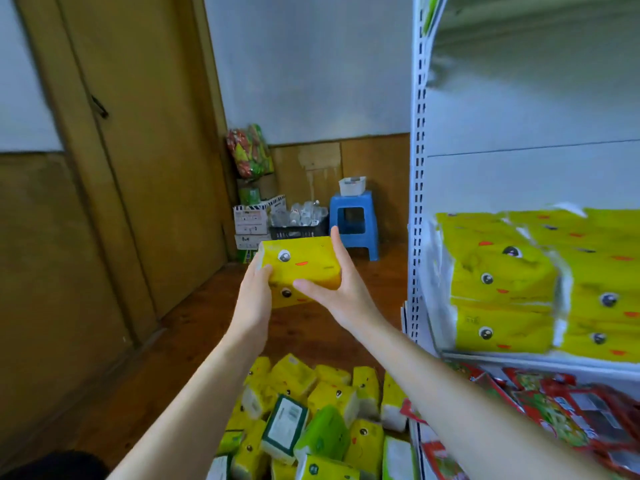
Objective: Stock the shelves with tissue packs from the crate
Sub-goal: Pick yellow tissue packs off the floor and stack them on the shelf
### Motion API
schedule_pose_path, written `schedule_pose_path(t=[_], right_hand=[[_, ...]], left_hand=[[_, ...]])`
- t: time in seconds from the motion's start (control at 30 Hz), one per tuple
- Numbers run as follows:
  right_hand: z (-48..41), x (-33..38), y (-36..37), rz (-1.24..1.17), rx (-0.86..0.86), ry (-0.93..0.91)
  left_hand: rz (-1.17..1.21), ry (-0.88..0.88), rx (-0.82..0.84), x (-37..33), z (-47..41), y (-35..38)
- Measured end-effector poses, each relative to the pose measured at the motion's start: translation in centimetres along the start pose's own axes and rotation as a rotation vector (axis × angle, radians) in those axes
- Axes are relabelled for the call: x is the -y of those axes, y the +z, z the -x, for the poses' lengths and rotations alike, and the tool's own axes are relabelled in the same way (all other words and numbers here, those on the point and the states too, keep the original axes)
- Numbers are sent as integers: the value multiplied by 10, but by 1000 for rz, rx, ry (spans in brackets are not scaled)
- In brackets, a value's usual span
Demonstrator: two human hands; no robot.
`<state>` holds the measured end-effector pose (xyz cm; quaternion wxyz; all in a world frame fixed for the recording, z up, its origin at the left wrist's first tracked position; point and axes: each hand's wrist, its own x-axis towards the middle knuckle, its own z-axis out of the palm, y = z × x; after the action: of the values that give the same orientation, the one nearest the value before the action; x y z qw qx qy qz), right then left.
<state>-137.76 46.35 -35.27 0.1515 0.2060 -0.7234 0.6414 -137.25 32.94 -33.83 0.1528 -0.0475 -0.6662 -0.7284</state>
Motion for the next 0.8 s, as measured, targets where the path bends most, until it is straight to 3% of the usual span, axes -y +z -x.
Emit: schedule_pose_path(t=[0.2,0.43,0.8], right_hand=[[-33,64,-63,75,-76,-109],[-22,117,-183,177,-192,-131],[79,110,-378,207,-509,-65]], left_hand=[[-48,140,88,-78,-15,56],[-90,282,333,-115,5,158],[-99,198,585,-103,36,359]])
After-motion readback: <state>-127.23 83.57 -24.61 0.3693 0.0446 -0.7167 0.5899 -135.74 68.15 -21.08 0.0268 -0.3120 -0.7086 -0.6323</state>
